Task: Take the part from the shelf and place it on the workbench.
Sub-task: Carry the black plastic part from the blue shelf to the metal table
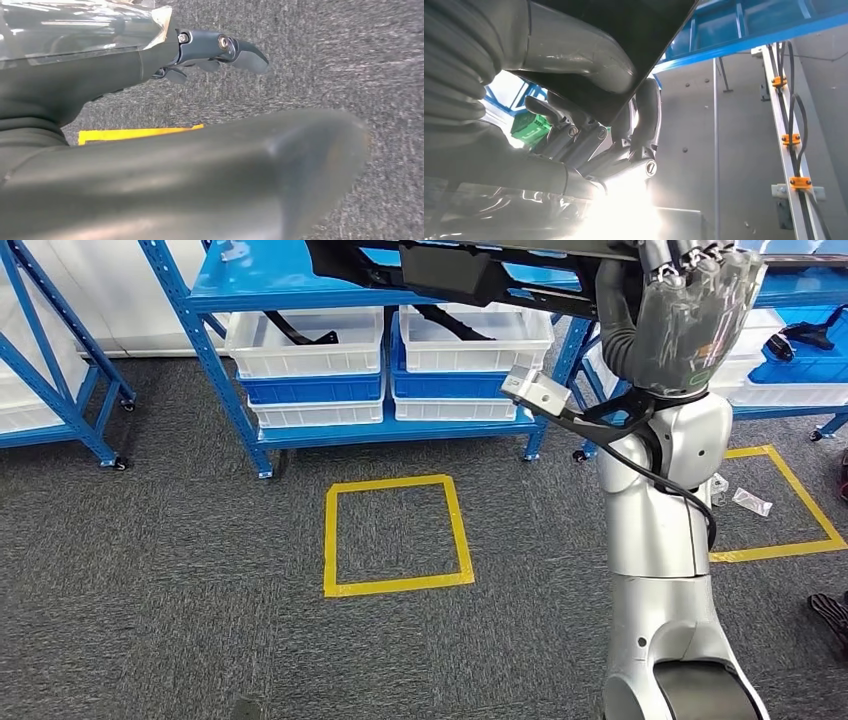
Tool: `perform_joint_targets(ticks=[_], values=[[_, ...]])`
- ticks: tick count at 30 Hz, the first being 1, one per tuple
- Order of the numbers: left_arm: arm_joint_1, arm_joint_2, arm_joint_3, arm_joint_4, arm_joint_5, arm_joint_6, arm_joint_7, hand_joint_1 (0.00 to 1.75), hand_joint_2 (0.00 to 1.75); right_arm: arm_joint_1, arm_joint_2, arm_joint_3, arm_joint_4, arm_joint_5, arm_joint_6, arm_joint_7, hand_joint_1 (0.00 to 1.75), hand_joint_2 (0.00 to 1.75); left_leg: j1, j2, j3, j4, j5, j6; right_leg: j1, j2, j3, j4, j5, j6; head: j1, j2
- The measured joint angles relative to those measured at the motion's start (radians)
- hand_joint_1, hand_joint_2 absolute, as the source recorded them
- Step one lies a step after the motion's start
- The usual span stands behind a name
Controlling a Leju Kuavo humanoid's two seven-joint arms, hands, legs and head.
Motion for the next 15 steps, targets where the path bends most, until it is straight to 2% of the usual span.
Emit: perform_joint_targets(ticks=[1,2,3,4,5,6,7,8,10,11,13,15], values=[[0.001,0.0,0.001,0.0,0.0,0.0,0.0,0.0,0.0,0.002,0.0,-0.002,0.004,0.0,0.0,0.0,1.75,1.75,0.0,-0.003,-0.004,0.0,0.003,-0.001,-0.003,0.0,-0.014,0.042,-0.013,0.005,0.0,0.0],[0.002,0.0,0.002,0.0,0.0,0.0,0.0,0.0,0.0,0.004,0.0,-0.003,0.007,0.0,0.0,0.0,1.75,1.75,0.001,-0.007,-0.007,0.001,0.006,-0.003,-0.006,0.0,-0.01,0.045,-0.011,0.013,0.0,0.0],[0.002,0.0,0.002,0.0,0.001,0.0,0.0,0.0,0.0,0.005,0.0,-0.004,0.01,0.0,0.0,-0.001,1.75,1.75,0.002,-0.013,-0.008,0.002,0.008,-0.005,-0.01,0.001,0.016,0.004,0.007,0.023,0.0,0.0],[0.002,0.0,0.003,0.0,0.002,0.0,0.0,0.0,0.0,0.006,0.0,-0.005,0.013,0.0,0.0,-0.001,1.75,1.75,0.003,-0.02,-0.009,0.003,0.009,-0.008,-0.015,0.008,0.057,-0.068,0.033,0.033,0.0,0.0],[0.002,0.0,0.004,0.0,0.004,0.0,0.0,0.0,0.0,0.005,0.0,-0.006,0.015,-0.001,0.0,-0.002,1.75,1.75,0.002,-0.026,-0.011,0.005,0.011,-0.013,-0.02,0.026,0.099,-0.142,0.052,0.04,0.001,0.0],[0.001,0.0,0.006,0.0,0.007,0.002,-0.001,0.0,0.0,0.005,0.001,-0.007,0.018,-0.003,0.0,-0.004,1.75,1.75,0.002,-0.032,-0.016,0.007,0.013,-0.018,-0.022,0.043,0.13,-0.201,0.067,0.042,0.0,0.0],[0.001,0.0,0.007,0.0,0.011,0.003,-0.001,0.0,0.0,0.006,0.003,-0.01,0.021,-0.006,0.0,-0.008,1.75,1.75,0.001,-0.038,-0.023,0.009,0.017,-0.026,-0.022,0.056,0.145,-0.233,0.072,0.041,0.0,0.0],[0.001,0.0,0.008,0.0,0.013,0.005,-0.002,0.0,0.0,0.007,0.005,-0.014,0.025,-0.008,0.0,-0.013,1.75,1.75,0.0,-0.045,-0.029,0.008,0.022,-0.034,-0.02,0.062,0.148,-0.241,0.071,0.036,0.0,0.0],[0.003,0.0,0.01,0.0,0.015,0.007,-0.003,0.0,0.0,0.01,0.011,-0.023,0.033,-0.009,0.0,-0.026,1.75,1.75,0.002,-0.055,-0.038,0.007,0.028,-0.048,-0.021,0.044,0.144,-0.24,0.077,0.024,0.0,0.0],[0.004,0.0,0.011,0.0,0.015,0.007,-0.003,0.0,0.0,0.01,0.015,-0.027,0.036,-0.009,0.0,-0.032,1.75,1.75,0.002,-0.048,-0.045,0.017,0.02,-0.053,-0.024,0.035,0.143,-0.241,0.079,0.016,-0.001,0.0],[0.004,0.001,0.011,0.0,0.012,0.008,-0.003,0.0,0.0,0.011,0.024,-0.034,0.043,-0.007,0.0,-0.045,1.75,1.75,0.002,-0.02,-0.083,0.099,-0.029,-0.059,-0.028,0.015,0.142,-0.244,0.084,0.0,-0.006,0.0],[0.005,0.001,0.011,0.0,0.009,0.007,-0.003,0.0,0.0,0.012,0.031,-0.044,0.048,-0.008,0.0,-0.053,1.75,1.75,0.001,-0.003,-0.146,0.236,-0.091,-0.063,-0.021,-0.005,0.14,-0.243,0.085,-0.01,-0.008,0.0]])
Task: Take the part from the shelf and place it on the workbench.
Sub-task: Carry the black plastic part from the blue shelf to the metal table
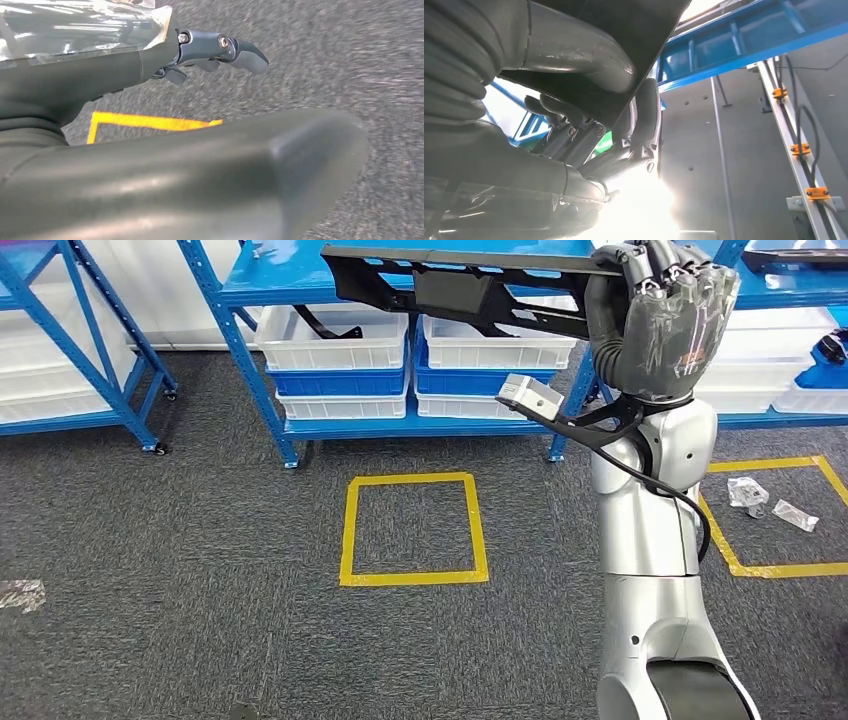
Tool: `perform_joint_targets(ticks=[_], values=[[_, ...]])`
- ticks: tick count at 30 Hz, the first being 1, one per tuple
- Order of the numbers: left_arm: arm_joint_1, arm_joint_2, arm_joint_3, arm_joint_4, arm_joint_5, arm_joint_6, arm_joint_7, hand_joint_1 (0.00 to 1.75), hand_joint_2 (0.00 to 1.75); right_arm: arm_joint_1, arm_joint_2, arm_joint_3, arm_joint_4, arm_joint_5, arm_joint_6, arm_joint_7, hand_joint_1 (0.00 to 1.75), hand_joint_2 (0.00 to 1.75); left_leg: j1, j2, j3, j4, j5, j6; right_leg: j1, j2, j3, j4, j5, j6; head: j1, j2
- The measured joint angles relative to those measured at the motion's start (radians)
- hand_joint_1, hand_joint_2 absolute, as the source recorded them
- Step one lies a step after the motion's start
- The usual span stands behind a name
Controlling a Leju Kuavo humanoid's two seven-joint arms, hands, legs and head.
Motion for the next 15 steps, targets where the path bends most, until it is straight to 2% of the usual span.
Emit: perform_joint_targets(ticks=[1,2,3,4,6,7,8,10,11,12,13,14,15], values=[[0.001,0.0,0.0,0.0,-0.001,0.0,0.001,0.0,0.0,0.0,0.002,-0.003,0.003,0.0,0.0,-0.003,1.75,1.75,0.0,0.002,-0.022,0.048,-0.014,-0.001,0.003,-0.01,-0.001,0.0,0.0,-0.001,0.0,0.0],[0.002,0.0,0.0,0.0,-0.001,-0.001,0.002,0.0,0.0,0.001,0.004,-0.006,0.005,0.0,0.0,-0.005,1.75,1.75,0.0,0.005,-0.027,0.062,-0.011,0.0,0.006,-0.02,-0.002,0.0,0.001,-0.002,0.0,0.0],[0.003,0.0,0.0,0.0,-0.002,-0.001,0.003,0.0,0.0,0.001,0.005,-0.006,0.008,0.0,0.0,-0.006,1.75,1.75,0.0,0.008,-0.01,0.035,0.009,0.001,0.007,-0.03,-0.002,0.0,0.001,-0.003,0.0,0.0],[0.003,0.0,0.0,0.0,-0.003,-0.002,0.004,0.0,0.0,0.001,0.008,-0.007,0.01,0.0,0.0,-0.008,1.75,1.75,0.0,0.017,0.025,-0.026,0.04,0.004,0.008,-0.038,-0.001,0.0,0.001,-0.002,0.0,0.0],[0.002,0.001,0.0,0.0,-0.007,-0.002,0.004,0.0,0.0,0.0,0.013,-0.008,0.012,0.002,0.0,-0.01,1.75,1.75,-0.005,0.054,0.099,-0.161,0.085,0.012,0.015,-0.054,0.0,0.002,0.001,-0.001,-0.001,0.0],[0.001,0.001,-0.001,0.0,-0.009,-0.002,0.005,0.0,0.0,-0.001,0.016,-0.009,0.012,0.003,0.0,-0.011,1.75,1.75,-0.008,0.067,0.118,-0.199,0.094,0.017,0.02,-0.061,-0.001,0.002,0.001,0.001,0.0,0.0],[0.001,0.001,-0.001,0.0,-0.01,-0.002,0.005,0.0,0.0,-0.002,0.019,-0.009,0.012,0.004,0.0,-0.011,1.75,1.75,-0.012,0.073,0.123,-0.216,0.094,0.022,0.025,-0.07,-0.002,0.002,0.001,0.003,0.0,0.0],[0.001,0.001,-0.001,0.0,-0.011,-0.001,0.006,0.0,0.0,-0.002,0.026,-0.009,0.012,0.008,0.0,-0.008,1.75,1.75,-0.015,0.053,0.119,-0.221,0.102,0.036,0.028,-0.086,-0.003,0.002,0.001,0.01,0.001,0.0],[0.001,0.001,-0.001,0.0,-0.011,-0.001,0.007,0.0,0.0,-0.002,0.029,-0.009,0.012,0.009,0.0,-0.006,1.75,1.75,-0.014,0.044,0.118,-0.224,0.107,0.043,0.026,-0.08,-0.008,0.008,-0.005,0.013,0.002,0.0],[0.001,0.001,-0.001,0.0,-0.011,0.0,0.006,0.0,0.0,-0.002,0.032,-0.008,0.012,0.01,0.0,-0.004,1.75,1.75,-0.012,0.035,0.116,-0.228,0.112,0.05,0.024,-0.064,-0.018,0.03,-0.019,0.015,0.002,0.0],[0.001,0.001,-0.001,0.0,-0.011,0.0,0.006,0.0,0.0,-0.002,0.033,-0.008,0.012,0.01,0.0,-0.002,1.75,1.75,-0.009,0.027,0.115,-0.23,0.117,0.057,0.023,-0.042,-0.037,0.074,-0.043,0.014,0.003,0.0],[0.0,0.0,-0.002,0.0,-0.011,0.0,0.006,0.0,0.0,-0.001,0.033,-0.008,0.012,0.009,0.0,0.0,1.75,1.75,-0.008,0.018,0.112,-0.231,0.12,0.061,0.02,-0.019,-0.065,0.138,-0.073,0.011,0.004,0.0],[0.001,0.0,-0.002,0.0,-0.011,0.0,0.006,0.0,0.0,0.0,0.033,-0.008,0.012,0.007,0.0,0.001,1.75,1.75,-0.007,0.007,0.108,-0.231,0.123,0.063,0.02,-0.006,-0.097,0.212,-0.102,0.009,0.005,0.0]])
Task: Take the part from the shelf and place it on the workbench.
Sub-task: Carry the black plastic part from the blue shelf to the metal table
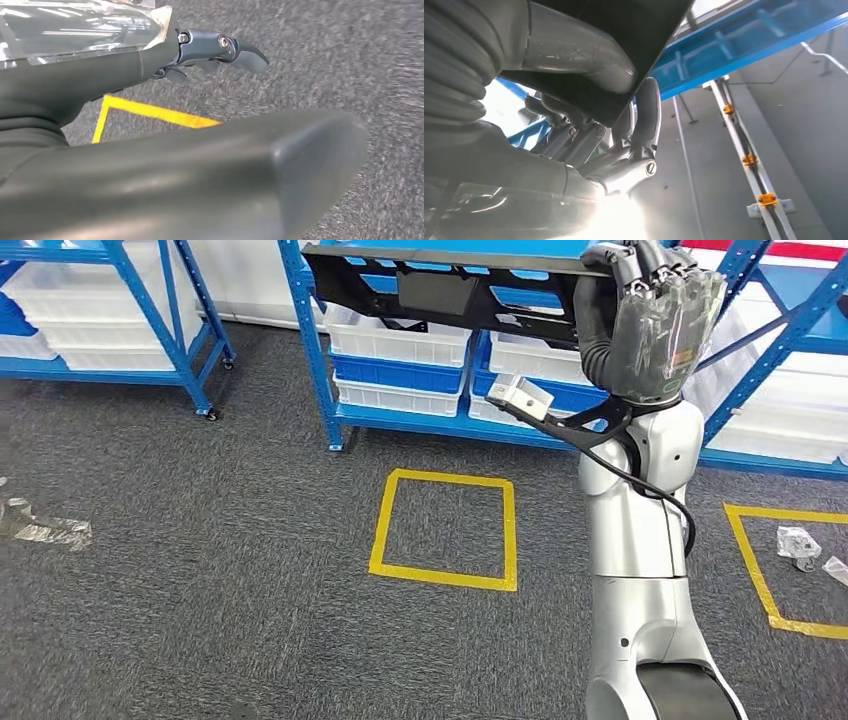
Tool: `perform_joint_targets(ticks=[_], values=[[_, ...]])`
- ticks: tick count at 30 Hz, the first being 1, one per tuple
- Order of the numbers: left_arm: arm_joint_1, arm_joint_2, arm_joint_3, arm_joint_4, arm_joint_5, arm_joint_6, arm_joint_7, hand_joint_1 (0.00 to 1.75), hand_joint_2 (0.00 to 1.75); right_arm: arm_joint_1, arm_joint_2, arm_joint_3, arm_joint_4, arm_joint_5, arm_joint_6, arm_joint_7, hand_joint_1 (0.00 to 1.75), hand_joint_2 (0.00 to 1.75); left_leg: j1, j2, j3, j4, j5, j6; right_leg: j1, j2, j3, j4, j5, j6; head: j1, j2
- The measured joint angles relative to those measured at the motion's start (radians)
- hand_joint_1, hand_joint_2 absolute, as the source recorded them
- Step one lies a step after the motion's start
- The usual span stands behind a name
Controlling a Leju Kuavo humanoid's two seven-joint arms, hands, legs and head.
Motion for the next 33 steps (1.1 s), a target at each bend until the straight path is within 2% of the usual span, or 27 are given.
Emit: perform_joint_targets(ticks=[1,2,3,4,5,6,7,8,10,11,13,15,16,17,18,19,20,22,23,24,26,28,30,31,32,33], values=[[0.001,-0.001,0.0,0.0,-0.001,0.0,0.0,0.0,0.0,0.003,0.0,0.0,0.0,-0.002,0.0,0.001,1.75,1.75,0.0,-0.012,-0.003,0.0,0.002,0.0,0.0,0.006,-0.026,0.059,-0.02,0.001,0.001,0.0],[0.001,-0.001,-0.001,0.0,-0.001,0.0,0.0,0.0,0.0,0.007,-0.001,0.0,0.0,-0.004,0.0,0.002,1.75,1.75,0.001,-0.025,-0.005,0.001,0.005,0.0,-0.001,0.008,-0.037,0.087,-0.026,0.005,0.001,0.0],[0.002,-0.001,-0.001,0.0,-0.002,0.0,0.0,0.0,0.0,0.009,-0.001,0.0,0.0,-0.006,0.0,0.002,1.75,1.75,0.001,-0.037,-0.006,0.001,0.007,-0.002,-0.003,0.009,-0.028,0.071,-0.015,0.013,0.001,0.0],[0.002,-0.001,-0.002,0.0,-0.003,0.0,0.0,0.0,0.0,0.01,-0.002,0.0,0.0,-0.006,0.0,0.002,1.75,1.75,0.002,-0.049,-0.007,0.002,0.009,-0.005,-0.005,0.014,0.001,0.015,0.009,0.021,0.001,0.0],[0.002,-0.001,-0.002,0.0,-0.004,0.0,0.0,0.0,0.0,0.01,-0.002,0.001,0.0,-0.007,0.0,0.002,1.75,1.75,0.003,-0.06,-0.008,0.002,0.01,-0.008,-0.009,0.028,0.039,-0.062,0.036,0.03,0.002,0.0],[0.002,-0.001,-0.003,0.0,-0.005,-0.001,0.0,0.0,0.0,0.009,-0.002,0.002,0.0,-0.008,0.0,0.002,1.75,1.75,0.001,-0.07,-0.01,0.005,0.011,-0.012,-0.012,0.043,0.074,-0.131,0.059,0.033,0.002,0.0],[0.002,-0.001,-0.003,0.0,-0.005,-0.001,0.0,0.0,0.0,0.008,-0.002,0.003,0.0,-0.009,0.0,0.002,1.75,1.75,0.0,-0.078,-0.014,0.006,0.014,-0.018,-0.013,0.056,0.098,-0.179,0.074,0.032,0.001,0.0],[0.002,-0.001,-0.003,0.0,-0.006,-0.001,0.001,0.0,0.0,0.008,-0.002,0.004,0.0,-0.01,0.0,0.002,1.75,1.75,-0.001,-0.085,-0.018,0.006,0.016,-0.024,-0.013,0.063,0.109,-0.201,0.08,0.028,0.001,0.0],[0.004,-0.001,-0.003,0.0,-0.006,-0.001,0.001,0.0,0.0,0.008,0.0,0.007,0.0,-0.01,0.0,0.002,1.75,1.75,0.001,-0.099,-0.024,0.004,0.023,-0.037,-0.012,0.051,0.107,-0.203,0.085,0.015,0.0,0.0],[0.006,0.0,-0.003,0.0,-0.006,-0.001,0.001,0.0,0.0,0.007,0.002,0.01,0.0,-0.01,0.0,0.003,1.75,1.75,0.002,-0.095,-0.029,0.007,0.02,-0.042,-0.013,0.043,0.107,-0.204,0.088,0.008,0.0,0.0],[0.007,0.001,-0.003,0.0,-0.006,0.0,0.001,0.0,0.0,0.006,0.005,0.015,-0.001,-0.009,0.0,0.003,1.75,1.75,0.002,-0.059,-0.058,0.062,-0.017,-0.05,-0.018,0.027,0.106,-0.208,0.094,-0.009,-0.007,0.0],[0.007,0.001,-0.003,0.0,-0.006,0.0,0.001,0.0,0.0,0.005,0.007,0.018,-0.001,-0.009,0.0,0.005,1.75,1.75,0.003,-0.016,-0.114,0.188,-0.082,-0.058,-0.014,0.009,0.104,-0.208,0.095,-0.021,-0.015,0.0],[0.007,0.001,-0.003,0.0,-0.006,0.0,0.001,0.0,0.0,0.005,0.007,0.018,-0.001,-0.009,0.0,0.005,1.75,1.75,0.005,-0.007,-0.141,0.249,-0.105,-0.061,-0.012,-0.002,0.102,-0.208,0.095,-0.023,-0.016,0.0],[0.008,0.001,-0.003,0.0,-0.006,0.0,0.001,0.0,0.0,0.006,0.007,0.019,0.0,-0.009,0.0,0.006,1.75,1.75,0.005,-0.002,-0.155,0.283,-0.114,-0.062,-0.01,-0.013,0.101,-0.208,0.095,-0.024,-0.016,0.0],[0.008,0.0,-0.003,0.0,-0.006,0.0,0.001,0.0,0.0,0.007,0.007,0.02,0.0,-0.008,0.0,0.006,1.75,1.75,0.006,0.001,-0.149,0.279,-0.105,-0.062,-0.009,-0.024,0.101,-0.207,0.095,-0.024,-0.016,0.0],[0.008,0.001,-0.003,0.0,-0.006,0.0,0.001,0.0,0.0,0.007,0.007,0.022,0.0,-0.008,0.0,0.006,1.75,1.75,0.006,0.006,-0.123,0.236,-0.081,-0.061,-0.008,-0.033,0.102,-0.207,0.095,-0.023,-0.016,0.0],[0.008,0.001,-0.003,0.0,-0.006,0.0,0.001,0.0,0.0,0.006,0.007,0.023,0.0,-0.008,0.0,0.006,1.75,1.75,0.005,0.019,-0.083,0.167,-0.051,-0.058,-0.007,-0.042,0.102,-0.207,0.095,-0.023,-0.016,0.0],[0.007,0.002,-0.004,0.0,-0.006,0.0,0.001,0.0,0.0,0.002,0.008,0.026,-0.001,-0.008,0.0,0.006,1.75,1.75,-0.002,0.052,-0.015,0.048,-0.018,-0.049,0.002,-0.057,0.1,-0.206,0.093,-0.02,-0.015,0.0],[0.006,0.001,-0.004,0.0,-0.006,0.0,0.001,0.0,0.0,0.001,0.009,0.027,-0.002,-0.009,0.0,0.006,1.75,1.75,-0.006,0.061,-0.002,0.021,-0.014,-0.044,0.006,-0.065,0.099,-0.206,0.093,-0.017,-0.014,0.0],[0.006,0.001,-0.005,0.0,-0.006,0.0,0.001,0.0,0.0,0.0,0.009,0.028,-0.002,-0.009,0.0,0.006,1.75,1.75,-0.011,0.059,-0.002,0.015,-0.016,-0.039,0.01,-0.073,0.098,-0.206,0.093,-0.014,-0.012,0.0],[0.007,0.001,-0.005,0.0,-0.006,0.0,0.001,0.0,0.0,0.0,0.01,0.031,-0.003,-0.01,0.0,0.006,1.75,1.75,-0.011,0.039,-0.004,0.01,-0.008,-0.026,0.009,-0.083,0.098,-0.205,0.09,-0.006,-0.01,0.0],[0.006,0.001,-0.006,0.0,-0.006,0.0,0.001,0.0,0.0,0.0,0.011,0.033,-0.005,-0.011,0.0,0.006,1.75,1.75,-0.006,0.022,-0.002,0.001,0.001,-0.013,0.005,-0.052,0.077,-0.161,0.063,-0.003,-0.008,0.0],[0.004,0.0,-0.009,0.0,-0.006,0.0,0.001,0.0,0.0,0.002,0.012,0.036,-0.006,-0.009,0.0,0.009,1.75,1.75,-0.003,0.004,-0.004,-0.002,0.006,-0.005,0.002,-0.008,0.019,-0.037,0.008,-0.008,-0.004,0.0],[0.003,-0.001,-0.011,0.0,-0.006,0.0,0.001,0.0,0.0,0.004,0.012,0.038,-0.006,-0.005,0.0,0.014,1.75,1.75,-0.003,-0.006,-0.006,-0.002,0.008,-0.003,0.001,0.002,-0.012,0.031,-0.015,-0.008,-0.002,0.0],[0.004,-0.002,-0.012,0.0,-0.005,0.0,0.001,0.0,0.0,0.008,0.013,0.042,-0.006,0.001,0.0,0.022,1.75,1.75,-0.003,-0.017,-0.007,-0.002,0.009,-0.003,0.001,0.006,-0.034,0.077,-0.027,-0.006,-0.002,0.0],[0.004,-0.002,-0.012,0.0,-0.005,0.0,0.001,0.0,0.0,0.012,0.014,0.046,-0.006,0.009,0.0,0.031,1.75,1.75,-0.003,-0.028,-0.007,-0.002,0.01,-0.004,0.0,0.008,-0.038,0.085,-0.024,0.0,-0.002,0.0]])
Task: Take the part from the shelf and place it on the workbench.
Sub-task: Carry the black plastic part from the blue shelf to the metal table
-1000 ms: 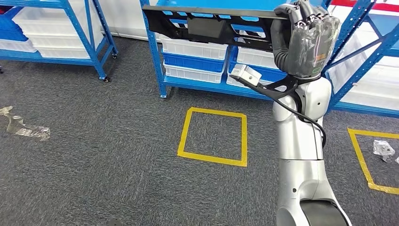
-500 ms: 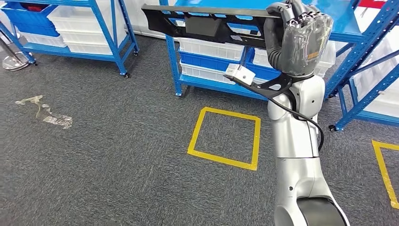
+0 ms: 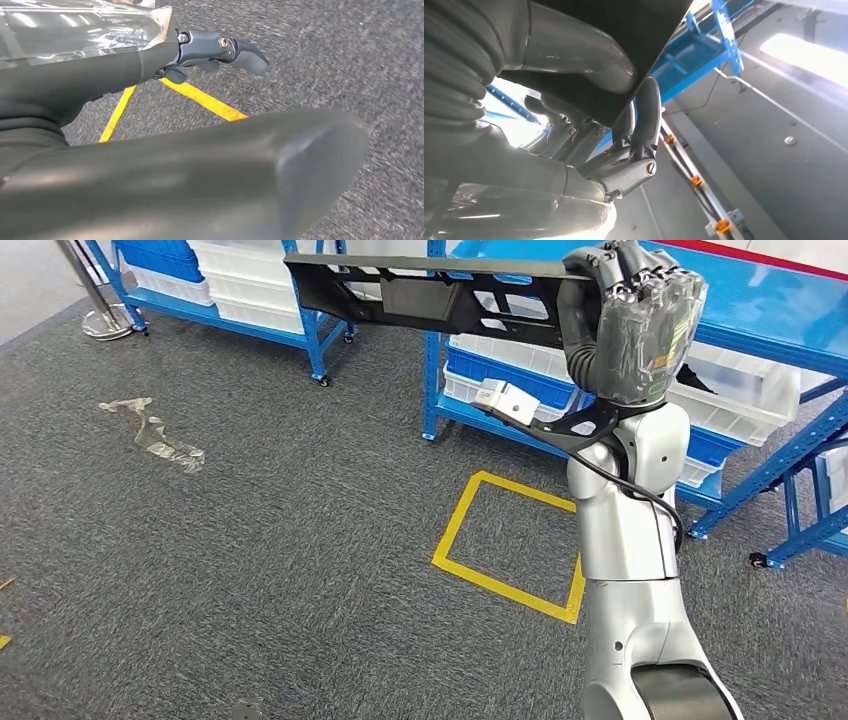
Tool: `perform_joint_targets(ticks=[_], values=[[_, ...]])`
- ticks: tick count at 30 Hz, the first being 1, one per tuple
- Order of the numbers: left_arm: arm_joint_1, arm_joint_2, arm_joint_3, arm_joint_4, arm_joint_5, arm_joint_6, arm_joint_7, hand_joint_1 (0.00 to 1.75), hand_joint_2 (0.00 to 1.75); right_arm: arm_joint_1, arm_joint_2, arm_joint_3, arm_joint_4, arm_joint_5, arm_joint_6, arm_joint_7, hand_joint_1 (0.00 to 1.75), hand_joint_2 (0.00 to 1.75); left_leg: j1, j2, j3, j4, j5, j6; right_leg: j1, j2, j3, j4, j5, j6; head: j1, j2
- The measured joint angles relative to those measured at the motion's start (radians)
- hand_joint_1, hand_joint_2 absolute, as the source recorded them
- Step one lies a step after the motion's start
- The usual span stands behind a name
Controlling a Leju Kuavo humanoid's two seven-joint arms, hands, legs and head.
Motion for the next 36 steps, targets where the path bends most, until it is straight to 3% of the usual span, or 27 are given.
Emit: perform_joint_targets(ticks=[1,3,5,8,10,13,14,15,16,18,20,21,23,25,26,28,30,31,33,35,36], values=[[0.0,-0.001,0.0,0.0,0.0,-0.001,0.0,0.0,0.0,0.004,0.001,0.006,-0.001,0.008,0.0,0.011,1.75,1.75,0.001,-0.011,0.0,0.0,0.001,-0.002,-0.001,0.002,0.016,-0.034,0.018,0.008,0.0,0.0],[0.0,-0.001,-0.002,0.0,0.0,-0.004,0.0,0.0,0.0,0.009,0.003,0.016,-0.009,0.017,0.0,0.03,1.75,1.75,0.001,-0.03,-0.002,0.003,0.004,-0.008,-0.007,0.021,0.085,-0.178,0.073,0.024,0.0,0.0],[-0.001,-0.002,-0.003,0.0,-0.001,-0.005,0.001,0.0,0.0,0.012,0.005,0.025,-0.019,0.018,0.0,0.042,1.75,1.75,-0.001,-0.047,-0.008,0.006,0.007,-0.018,-0.009,0.041,0.133,-0.275,0.106,0.023,0.0,0.0],[0.0,-0.002,-0.004,0.0,-0.001,-0.004,0.005,0.0,0.0,0.017,0.009,0.039,-0.027,0.015,0.0,0.046,1.75,1.75,0.002,-0.059,-0.018,0.005,0.013,-0.036,-0.007,0.031,0.138,-0.288,0.117,0.003,0.0,0.0],[0.0,-0.001,-0.004,0.0,0.001,-0.002,0.008,0.0,0.0,0.018,0.016,0.049,-0.028,0.015,0.0,0.047,1.75,1.75,0.002,-0.032,-0.036,0.035,-0.009,-0.044,-0.013,0.019,0.139,-0.292,0.123,-0.011,-0.003,0.0],[-0.002,0.0,-0.004,0.0,0.006,0.0,0.009,0.0,0.0,0.018,0.025,0.06,-0.028,0.009,0.0,0.046,1.75,1.75,0.004,0.018,-0.119,0.221,-0.103,-0.056,-0.011,-0.004,0.138,-0.293,0.124,-0.024,-0.009,0.0],[-0.002,0.0,-0.004,0.0,0.009,0.001,0.009,0.0,0.0,0.018,0.027,0.062,-0.028,0.005,0.0,0.044,1.75,1.75,0.005,0.023,-0.145,0.278,-0.123,-0.058,-0.009,-0.014,0.137,-0.293,0.124,-0.024,-0.009,0.0],[-0.002,0.0,-0.004,0.0,0.012,0.002,0.009,0.0,0.0,0.018,0.03,0.064,-0.028,0.004,0.0,0.042,1.75,1.75,0.007,0.025,-0.154,0.302,-0.126,-0.06,-0.008,-0.023,0.137,-0.293,0.123,-0.024,-0.009,0.0],[-0.001,0.0,-0.003,0.0,0.015,0.002,0.008,0.0,0.0,0.018,0.033,0.068,-0.027,0.003,0.0,0.04,1.75,1.75,0.008,0.028,-0.142,0.282,-0.11,-0.06,-0.008,-0.032,0.137,-0.293,0.123,-0.024,-0.009,0.0],[-0.001,0.001,-0.003,0.0,0.018,0.004,0.005,0.0,0.0,0.016,0.042,0.078,-0.027,0.006,0.0,0.039,1.75,1.75,0.008,0.054,-0.068,0.15,-0.055,-0.058,-0.006,-0.046,0.138,-0.293,0.122,-0.024,-0.009,0.0],[-0.003,0.001,-0.003,0.0,0.02,0.004,0.0,0.0,0.0,0.01,0.052,0.085,-0.027,0.016,0.0,0.043,1.75,1.75,0.003,0.084,-0.005,0.038,-0.025,-0.051,0.003,-0.058,0.137,-0.291,0.12,-0.02,-0.009,0.0],[-0.003,0.001,-0.003,0.0,0.02,0.004,-0.002,0.0,0.0,0.007,0.055,0.088,-0.027,0.021,0.0,0.047,1.75,1.75,0.0,0.089,0.005,0.018,-0.024,-0.046,0.008,-0.065,0.136,-0.292,0.119,-0.017,-0.008,0.0],[-0.003,0.001,-0.003,0.0,0.02,0.004,-0.003,0.0,0.0,0.004,0.059,0.092,-0.027,0.026,0.0,0.053,1.75,1.75,-0.004,0.069,0.003,0.014,-0.021,-0.033,0.011,-0.081,0.136,-0.294,0.118,-0.01,-0.006,0.0],[-0.002,0.002,-0.003,0.0,0.02,0.004,-0.004,0.0,0.0,0.004,0.061,0.095,-0.027,0.027,0.0,0.056,1.75,1.75,-0.002,0.052,0.004,0.007,-0.013,-0.019,0.007,-0.067,0.125,-0.269,0.101,-0.005,-0.005,0.0],[-0.003,0.002,-0.003,0.0,0.02,0.004,-0.004,0.0,0.0,0.004,0.062,0.095,-0.027,0.027,0.0,0.057,1.75,1.75,0.0,0.043,0.004,0.004,-0.01,-0.012,0.006,-0.048,0.106,-0.228,0.08,-0.005,-0.003,0.0],[-0.003,0.002,-0.003,0.0,0.019,0.004,-0.004,0.0,0.0,0.006,0.061,0.096,-0.027,0.027,0.0,0.057,1.75,1.75,0.001,0.024,0.002,0.003,-0.007,-0.006,0.005,-0.011,0.043,-0.094,0.025,-0.012,0.0,0.0],[-0.002,0.002,-0.003,0.0,0.019,0.004,-0.004,0.0,0.0,0.011,0.06,0.096,-0.026,0.027,0.0,0.058,1.75,1.75,0.0,0.003,0.0,0.004,-0.006,-0.004,0.005,0.0,-0.005,0.003,-0.003,-0.01,0.002,0.0],[-0.001,0.002,-0.003,0.0,0.019,0.003,-0.004,0.0,0.0,0.012,0.059,0.096,-0.025,0.026,0.0,0.058,1.75,1.75,-0.001,-0.008,0.0,0.004,-0.005,-0.004,0.005,0.002,-0.003,-0.005,0.006,-0.005,0.002,0.0],[-0.001,0.002,-0.003,0.0,0.018,0.003,-0.003,0.0,0.0,0.012,0.059,0.097,-0.025,0.023,0.0,0.058,1.75,1.75,-0.001,-0.03,0.001,0.005,-0.004,-0.005,0.004,0.015,0.056,-0.133,0.062,0.009,0.002,0.0],[-0.001,0.001,-0.003,0.0,0.017,0.003,-0.002,0.0,0.0,0.01,0.059,0.1,-0.025,0.019,0.0,0.058,1.75,1.75,-0.003,-0.046,-0.002,0.007,-0.003,-0.011,0.003,0.036,0.117,-0.26,0.109,0.01,0.001,0.0],[-0.001,0.001,-0.003,0.0,0.017,0.003,-0.002,0.0,0.0,0.01,0.059,0.102,-0.025,0.019,0.0,0.058,1.75,1.75,-0.004,-0.052,-0.004,0.007,-0.001,-0.015,0.005,0.042,0.13,-0.286,0.118,0.006,0.0,0.0]])
